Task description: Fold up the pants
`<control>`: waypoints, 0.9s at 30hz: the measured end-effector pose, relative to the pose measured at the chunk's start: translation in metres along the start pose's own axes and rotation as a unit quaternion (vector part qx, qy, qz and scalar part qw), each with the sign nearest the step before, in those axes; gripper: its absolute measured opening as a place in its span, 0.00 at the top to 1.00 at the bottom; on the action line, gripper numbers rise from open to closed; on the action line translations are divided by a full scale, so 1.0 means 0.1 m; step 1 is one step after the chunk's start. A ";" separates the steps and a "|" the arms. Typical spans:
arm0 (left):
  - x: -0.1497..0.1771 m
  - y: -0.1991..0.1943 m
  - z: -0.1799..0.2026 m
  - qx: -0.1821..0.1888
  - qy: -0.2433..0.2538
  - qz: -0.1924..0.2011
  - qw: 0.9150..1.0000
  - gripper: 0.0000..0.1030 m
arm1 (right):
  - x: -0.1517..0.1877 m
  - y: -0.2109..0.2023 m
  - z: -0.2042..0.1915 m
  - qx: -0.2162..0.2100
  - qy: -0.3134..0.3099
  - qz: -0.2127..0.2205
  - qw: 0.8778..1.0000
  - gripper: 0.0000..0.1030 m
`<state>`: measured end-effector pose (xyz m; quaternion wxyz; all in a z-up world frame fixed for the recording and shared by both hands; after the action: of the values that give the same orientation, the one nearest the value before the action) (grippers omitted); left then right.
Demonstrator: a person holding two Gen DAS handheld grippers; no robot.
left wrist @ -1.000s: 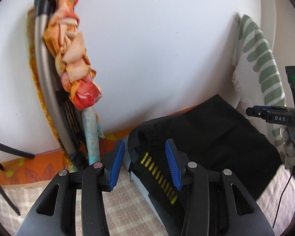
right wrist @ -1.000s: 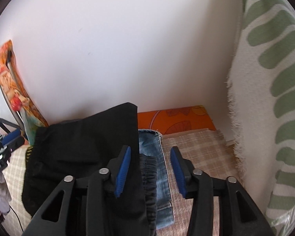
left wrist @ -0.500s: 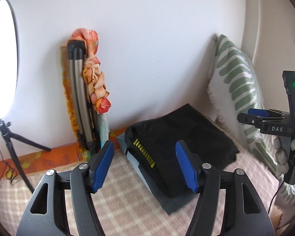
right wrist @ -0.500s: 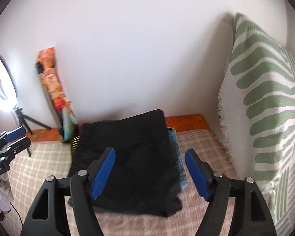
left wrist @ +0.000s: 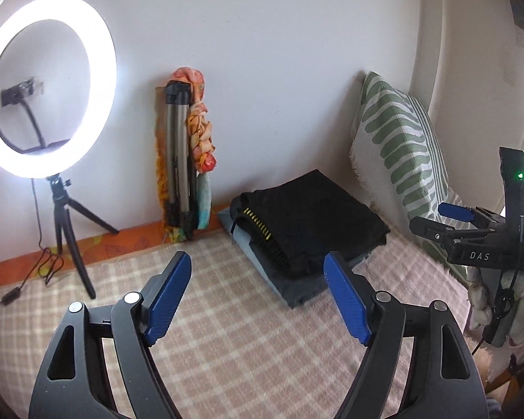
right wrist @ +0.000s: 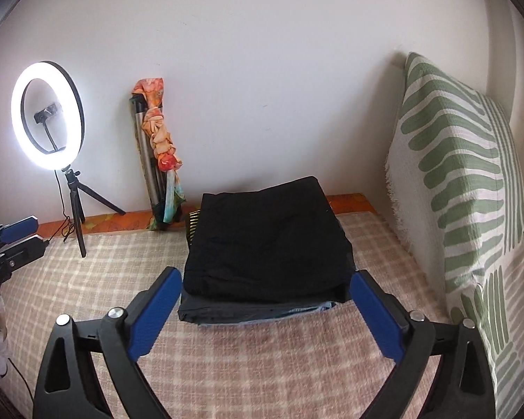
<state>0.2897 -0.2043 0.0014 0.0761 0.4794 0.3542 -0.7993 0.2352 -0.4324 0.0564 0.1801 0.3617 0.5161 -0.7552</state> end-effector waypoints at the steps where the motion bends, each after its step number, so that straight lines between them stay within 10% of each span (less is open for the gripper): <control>1: 0.07 -0.07 0.01 0.002 0.002 -0.001 1.000 0.24 | 0.04 -0.05 -0.01 0.006 0.002 0.005 1.000 0.01; 27: 1.01 -0.35 0.07 -0.009 0.031 -0.025 0.999 0.19 | 0.80 -0.37 -0.35 0.036 0.065 0.031 0.997 0.00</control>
<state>0.2153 -0.1608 -0.0621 0.0488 0.4941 0.3753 -0.7827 0.1703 -0.3776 0.0149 0.1558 0.4323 0.4877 -0.7423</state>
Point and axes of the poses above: each gripper's, at about its wrist camera, not at the fingertips, and y roughly the way its jaws point, z to its right, x to its underside, the point moved 4 cm from there along y, roughly the way its jaws point, and after that the axes turned 13 degrees about x, right-handed, at the moved point
